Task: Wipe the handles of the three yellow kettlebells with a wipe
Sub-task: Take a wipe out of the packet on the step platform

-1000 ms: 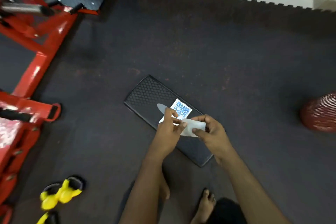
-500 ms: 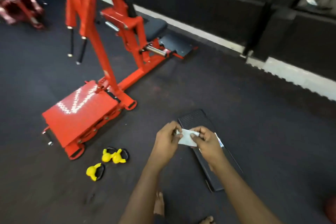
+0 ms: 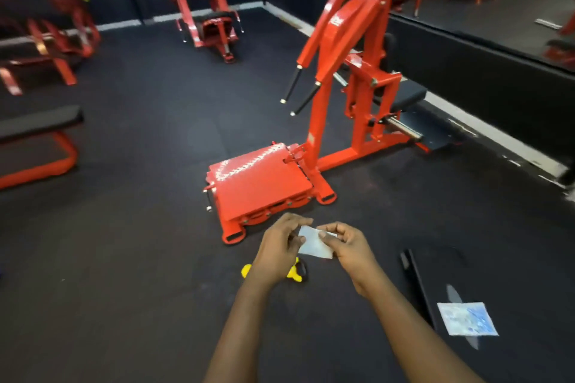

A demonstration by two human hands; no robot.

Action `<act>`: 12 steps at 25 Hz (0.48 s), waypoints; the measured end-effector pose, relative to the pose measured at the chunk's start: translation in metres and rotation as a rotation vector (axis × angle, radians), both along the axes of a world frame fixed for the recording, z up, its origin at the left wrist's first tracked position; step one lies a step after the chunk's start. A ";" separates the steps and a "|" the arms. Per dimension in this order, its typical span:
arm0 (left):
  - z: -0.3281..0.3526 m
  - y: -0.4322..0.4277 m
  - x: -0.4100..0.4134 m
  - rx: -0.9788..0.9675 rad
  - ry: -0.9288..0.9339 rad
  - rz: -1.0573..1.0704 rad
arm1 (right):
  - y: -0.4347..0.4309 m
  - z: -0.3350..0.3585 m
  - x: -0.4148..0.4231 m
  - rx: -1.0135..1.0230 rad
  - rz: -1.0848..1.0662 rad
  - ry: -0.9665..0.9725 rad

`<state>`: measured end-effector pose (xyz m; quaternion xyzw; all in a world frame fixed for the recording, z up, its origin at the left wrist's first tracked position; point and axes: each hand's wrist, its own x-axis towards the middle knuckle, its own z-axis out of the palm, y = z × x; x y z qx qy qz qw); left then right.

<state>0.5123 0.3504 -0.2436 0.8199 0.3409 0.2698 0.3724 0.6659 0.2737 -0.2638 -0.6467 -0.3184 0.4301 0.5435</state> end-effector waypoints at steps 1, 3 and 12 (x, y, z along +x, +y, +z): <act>0.000 0.014 -0.027 0.004 -0.001 0.019 | 0.016 0.000 -0.025 0.010 0.024 -0.016; 0.004 0.040 -0.074 -0.034 -0.017 0.102 | 0.047 0.001 -0.069 0.037 0.062 -0.038; -0.007 0.143 -0.167 -0.111 0.079 0.291 | 0.181 -0.008 -0.149 0.064 0.250 -0.046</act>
